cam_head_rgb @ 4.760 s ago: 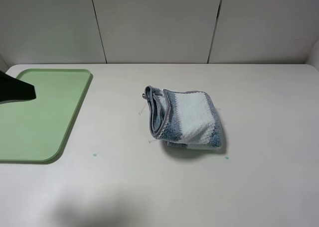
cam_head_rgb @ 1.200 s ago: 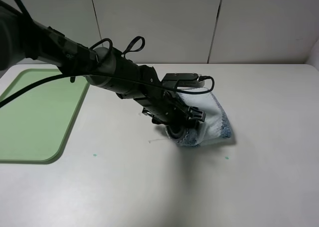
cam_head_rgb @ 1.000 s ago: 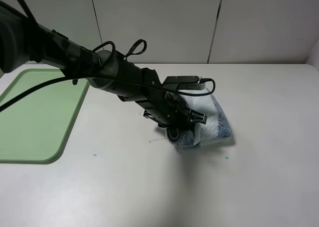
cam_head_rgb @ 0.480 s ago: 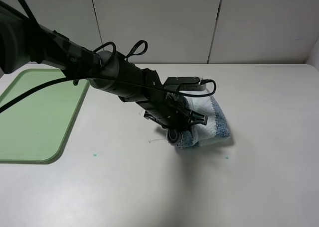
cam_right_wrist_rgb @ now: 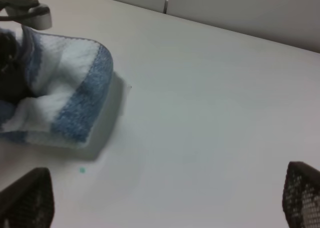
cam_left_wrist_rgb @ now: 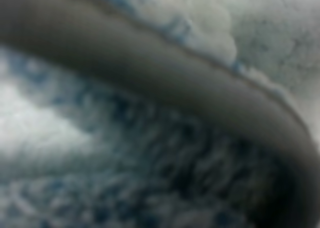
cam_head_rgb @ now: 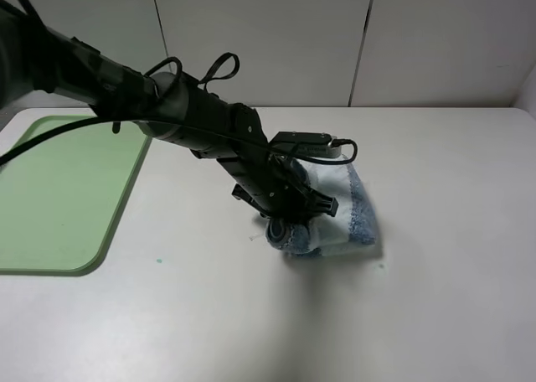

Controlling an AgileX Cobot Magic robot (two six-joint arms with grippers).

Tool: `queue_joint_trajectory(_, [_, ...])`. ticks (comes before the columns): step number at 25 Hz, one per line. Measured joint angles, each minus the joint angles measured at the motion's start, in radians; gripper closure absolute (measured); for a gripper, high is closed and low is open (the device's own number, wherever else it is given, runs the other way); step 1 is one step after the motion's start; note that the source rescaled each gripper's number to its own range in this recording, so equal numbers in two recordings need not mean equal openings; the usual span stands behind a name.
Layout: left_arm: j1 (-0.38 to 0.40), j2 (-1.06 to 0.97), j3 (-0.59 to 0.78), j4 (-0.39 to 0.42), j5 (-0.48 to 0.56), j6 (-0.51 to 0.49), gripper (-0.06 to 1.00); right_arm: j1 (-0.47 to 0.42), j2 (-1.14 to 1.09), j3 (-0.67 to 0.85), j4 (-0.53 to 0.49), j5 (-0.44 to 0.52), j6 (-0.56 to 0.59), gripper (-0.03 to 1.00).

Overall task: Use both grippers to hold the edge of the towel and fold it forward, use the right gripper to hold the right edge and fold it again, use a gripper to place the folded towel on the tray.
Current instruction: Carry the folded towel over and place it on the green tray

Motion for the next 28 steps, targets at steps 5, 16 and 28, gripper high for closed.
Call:
queue_joint_trajectory(5, [0.056,-0.039,0.009,0.086,0.084,0.000,0.72,0.000,0.000,0.000,0.000,0.000,0.000,-0.03])
queue_joint_trajectory(16, [0.196,-0.137,0.017,0.256,0.211,-0.001,0.74,0.000,0.000,0.000,0.000,0.000,0.000,-0.03])
queue_joint_trajectory(28, [0.343,-0.206,0.027,0.382,0.336,-0.001,0.74,0.000,0.000,0.000,0.000,0.000,0.000,-0.03])
